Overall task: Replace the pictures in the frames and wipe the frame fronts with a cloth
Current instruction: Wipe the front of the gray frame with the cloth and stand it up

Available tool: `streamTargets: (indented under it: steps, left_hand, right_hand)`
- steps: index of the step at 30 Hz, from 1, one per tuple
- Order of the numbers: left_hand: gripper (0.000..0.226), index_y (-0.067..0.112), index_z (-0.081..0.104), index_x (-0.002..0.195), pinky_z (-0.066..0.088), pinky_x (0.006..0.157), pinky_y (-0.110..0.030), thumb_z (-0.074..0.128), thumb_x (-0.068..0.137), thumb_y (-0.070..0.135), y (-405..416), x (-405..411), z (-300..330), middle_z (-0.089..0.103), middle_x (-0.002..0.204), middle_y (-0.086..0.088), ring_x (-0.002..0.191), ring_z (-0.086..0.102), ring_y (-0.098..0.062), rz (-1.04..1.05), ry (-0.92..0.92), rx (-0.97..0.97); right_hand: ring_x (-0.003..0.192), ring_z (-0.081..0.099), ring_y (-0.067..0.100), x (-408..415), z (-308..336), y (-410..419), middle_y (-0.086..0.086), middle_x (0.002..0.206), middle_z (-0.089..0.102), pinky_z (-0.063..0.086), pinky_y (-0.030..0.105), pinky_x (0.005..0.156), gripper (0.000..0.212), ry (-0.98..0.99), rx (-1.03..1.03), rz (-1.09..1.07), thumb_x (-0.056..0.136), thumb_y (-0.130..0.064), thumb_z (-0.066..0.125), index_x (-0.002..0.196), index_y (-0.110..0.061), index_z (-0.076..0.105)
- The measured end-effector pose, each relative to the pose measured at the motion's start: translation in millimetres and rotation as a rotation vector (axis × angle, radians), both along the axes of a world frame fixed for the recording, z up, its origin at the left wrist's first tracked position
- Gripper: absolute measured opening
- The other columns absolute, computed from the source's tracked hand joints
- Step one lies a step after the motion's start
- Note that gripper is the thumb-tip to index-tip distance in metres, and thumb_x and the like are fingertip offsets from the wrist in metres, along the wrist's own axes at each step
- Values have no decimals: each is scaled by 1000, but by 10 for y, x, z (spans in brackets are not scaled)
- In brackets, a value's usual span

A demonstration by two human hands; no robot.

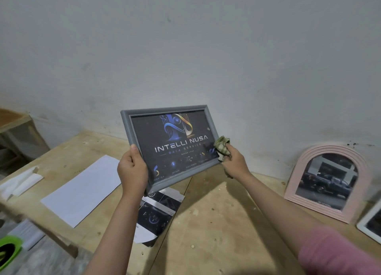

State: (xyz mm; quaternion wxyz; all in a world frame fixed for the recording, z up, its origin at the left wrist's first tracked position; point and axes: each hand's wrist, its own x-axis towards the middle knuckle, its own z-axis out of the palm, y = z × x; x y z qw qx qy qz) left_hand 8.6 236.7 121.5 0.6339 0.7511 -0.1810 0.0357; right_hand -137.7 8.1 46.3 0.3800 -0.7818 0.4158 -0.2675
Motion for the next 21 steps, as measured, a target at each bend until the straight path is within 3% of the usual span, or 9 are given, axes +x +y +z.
streamTargets:
  steps: [2, 5, 9, 11, 15, 18, 21]
  left_hand:
    - [49, 15, 21, 58, 21, 50, -29, 34, 102, 33, 24, 45, 5, 25, 55, 0, 52, 24, -16, 40, 6, -5]
    - [48, 15, 22, 59, 22, 51, -32, 32, 102, 33, 47, 113, -7, 27, 56, -1, 53, 25, -17, 78, -17, 1]
    - [47, 14, 24, 60, 24, 50, -27, 30, 102, 32, 36, 79, 11, 28, 56, -3, 53, 27, -16, 48, -51, 10]
    - [47, 14, 25, 59, 25, 47, -19, 31, 102, 32, 16, 32, 19, 29, 56, -2, 53, 27, -14, 16, -66, 21]
    - [48, 15, 24, 58, 23, 48, -22, 33, 102, 31, -11, -36, 4, 27, 55, 1, 52, 26, -13, -53, -94, 62]
    - [47, 16, 22, 58, 22, 46, -20, 33, 102, 31, -30, -88, 8, 24, 55, 2, 52, 23, -14, -62, -68, 45]
    - [47, 16, 21, 59, 21, 50, -25, 33, 102, 33, -41, -84, 15, 25, 56, 1, 53, 24, -15, -12, -7, 15]
  right_hand:
    - [119, 49, 28, -82, -155, 35, 11, 134, 47, 35, 21, 90, 52, 55, -59, 26, 90, 1, 40, 141, -9, 41]
    - [111, 52, 31, -189, -270, 58, 15, 116, 53, 33, 16, 81, 52, 76, -107, -8, 83, 6, 41, 132, -9, 52]
    - [100, 53, 26, -178, 11, 97, 16, 116, 49, 29, 2, 75, 50, -198, -153, -248, 83, 9, 41, 131, -3, 52]
    - [108, 51, 27, -110, 188, 58, 18, 121, 48, 28, 5, 85, 49, -275, -260, -240, 83, 9, 41, 131, 1, 50]
    - [113, 46, 33, 55, 442, -98, 16, 129, 47, 34, 22, 94, 53, -261, -458, -155, 79, 6, 39, 129, -2, 53]
    - [112, 39, 33, 101, 453, -224, 5, 147, 37, 40, 32, 88, 62, -5, -501, -59, 77, 9, 42, 134, -13, 51]
    - [105, 40, 32, 10, 239, -239, -4, 150, 33, 46, 39, 80, 68, 221, -537, 8, 73, 6, 48, 136, -21, 48]
